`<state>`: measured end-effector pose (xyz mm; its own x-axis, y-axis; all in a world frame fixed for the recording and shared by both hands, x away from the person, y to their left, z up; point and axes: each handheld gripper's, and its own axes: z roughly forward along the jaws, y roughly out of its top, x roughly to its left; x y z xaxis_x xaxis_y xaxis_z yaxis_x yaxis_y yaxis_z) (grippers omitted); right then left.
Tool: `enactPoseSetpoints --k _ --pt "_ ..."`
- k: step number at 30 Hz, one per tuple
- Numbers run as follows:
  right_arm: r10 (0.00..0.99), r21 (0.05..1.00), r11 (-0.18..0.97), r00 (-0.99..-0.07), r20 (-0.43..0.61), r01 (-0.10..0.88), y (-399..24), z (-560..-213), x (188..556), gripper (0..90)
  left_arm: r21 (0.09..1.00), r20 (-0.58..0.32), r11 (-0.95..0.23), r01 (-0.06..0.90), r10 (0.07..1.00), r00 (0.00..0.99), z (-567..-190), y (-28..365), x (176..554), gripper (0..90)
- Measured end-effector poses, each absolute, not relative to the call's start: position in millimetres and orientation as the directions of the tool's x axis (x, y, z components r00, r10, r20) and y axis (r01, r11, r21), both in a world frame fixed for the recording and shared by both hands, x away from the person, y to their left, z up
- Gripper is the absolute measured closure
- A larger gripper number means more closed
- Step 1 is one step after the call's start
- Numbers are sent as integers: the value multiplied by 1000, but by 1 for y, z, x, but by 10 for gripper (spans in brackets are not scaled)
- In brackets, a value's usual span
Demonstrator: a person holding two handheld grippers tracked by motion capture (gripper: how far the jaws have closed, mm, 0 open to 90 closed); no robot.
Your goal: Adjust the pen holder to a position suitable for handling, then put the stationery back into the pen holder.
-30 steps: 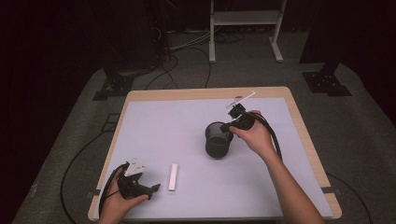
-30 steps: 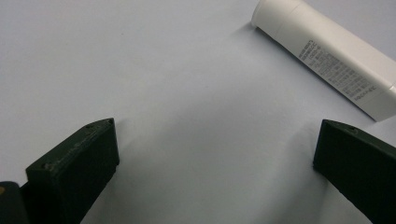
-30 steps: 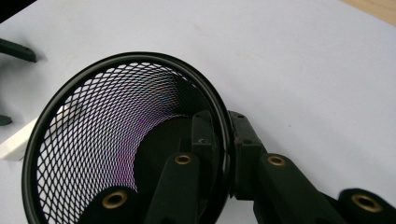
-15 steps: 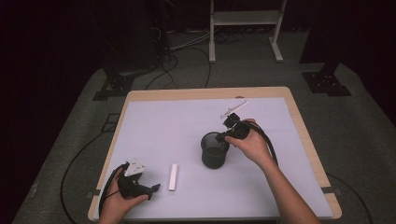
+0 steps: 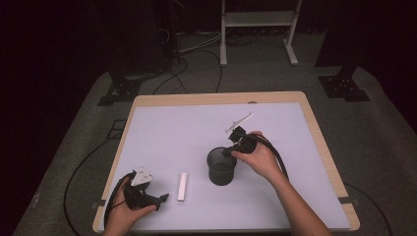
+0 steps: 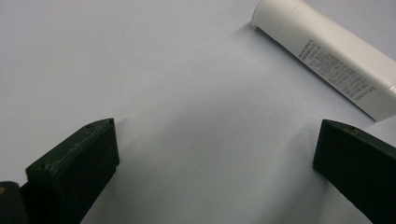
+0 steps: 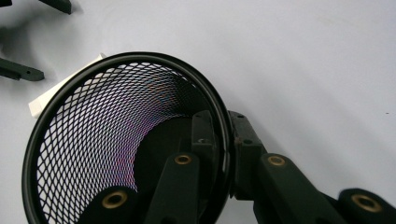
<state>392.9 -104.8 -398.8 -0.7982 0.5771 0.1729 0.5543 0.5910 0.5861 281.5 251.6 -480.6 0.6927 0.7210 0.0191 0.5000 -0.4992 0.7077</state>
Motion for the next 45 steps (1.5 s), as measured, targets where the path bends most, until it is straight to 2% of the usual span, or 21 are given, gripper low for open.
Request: enactPoseSetpoints --k 10,21,30,36,45 --pt "574 582 595 -800 176 555 -103 -399 392 811 708 19 -499 500 721 693 -481 252 281 0" --pt "570 605 595 -808 145 529 -110 -395 385 644 709 15 -495 502 723 691 -481 251 281 0" --pt "584 659 546 -799 143 517 -128 -386 377 476 709 18 -497 500 722 691 -481 251 281 0" --pt "578 695 520 -804 141 496 -138 -379 371 411 709 19 -498 500 722 692 -481 252 281 0" --pt "604 722 482 -785 137 497 -155 -377 364 370 710 17 -495 500 723 691 -481 251 281 0"
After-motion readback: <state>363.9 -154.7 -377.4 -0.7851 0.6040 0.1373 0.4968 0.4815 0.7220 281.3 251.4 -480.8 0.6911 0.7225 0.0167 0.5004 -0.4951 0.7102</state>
